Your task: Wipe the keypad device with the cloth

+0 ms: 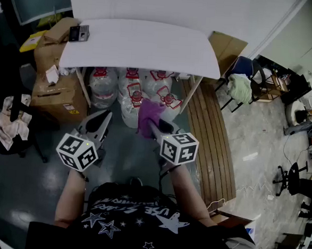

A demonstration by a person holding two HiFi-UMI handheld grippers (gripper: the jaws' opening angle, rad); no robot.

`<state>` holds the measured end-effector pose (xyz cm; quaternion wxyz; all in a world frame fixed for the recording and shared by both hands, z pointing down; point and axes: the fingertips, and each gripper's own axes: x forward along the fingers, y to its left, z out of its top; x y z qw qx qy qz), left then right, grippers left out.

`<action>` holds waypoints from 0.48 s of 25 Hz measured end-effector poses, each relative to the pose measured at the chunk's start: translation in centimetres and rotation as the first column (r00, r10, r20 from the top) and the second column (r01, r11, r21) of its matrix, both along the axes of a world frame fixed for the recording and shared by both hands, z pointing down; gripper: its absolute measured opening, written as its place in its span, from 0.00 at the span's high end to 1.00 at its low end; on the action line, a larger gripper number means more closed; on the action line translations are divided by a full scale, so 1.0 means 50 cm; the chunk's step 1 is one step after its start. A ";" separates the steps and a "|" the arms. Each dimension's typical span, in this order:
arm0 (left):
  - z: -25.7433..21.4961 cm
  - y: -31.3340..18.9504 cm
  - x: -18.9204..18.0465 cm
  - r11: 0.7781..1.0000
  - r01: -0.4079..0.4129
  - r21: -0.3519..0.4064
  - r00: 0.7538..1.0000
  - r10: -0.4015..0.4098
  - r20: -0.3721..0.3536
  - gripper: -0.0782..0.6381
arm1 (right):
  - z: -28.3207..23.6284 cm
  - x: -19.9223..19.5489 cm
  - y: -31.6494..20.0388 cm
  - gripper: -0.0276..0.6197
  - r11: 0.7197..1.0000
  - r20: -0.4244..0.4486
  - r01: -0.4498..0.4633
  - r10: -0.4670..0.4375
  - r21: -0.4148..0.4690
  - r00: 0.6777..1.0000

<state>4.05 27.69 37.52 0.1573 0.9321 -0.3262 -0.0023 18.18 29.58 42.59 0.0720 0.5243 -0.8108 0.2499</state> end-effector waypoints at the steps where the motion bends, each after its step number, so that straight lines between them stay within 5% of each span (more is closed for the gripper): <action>1: 0.003 0.001 0.002 1.000 0.008 0.002 1.000 -0.008 0.007 0.87 | 0.001 0.002 0.001 0.81 1.000 0.003 0.006 -0.006 0.004 1.000; 12: 0.019 0.030 0.049 0.999 0.047 -0.004 0.999 -0.047 0.021 0.87 | 0.016 0.059 0.024 0.81 0.999 0.006 0.033 -0.033 0.006 0.999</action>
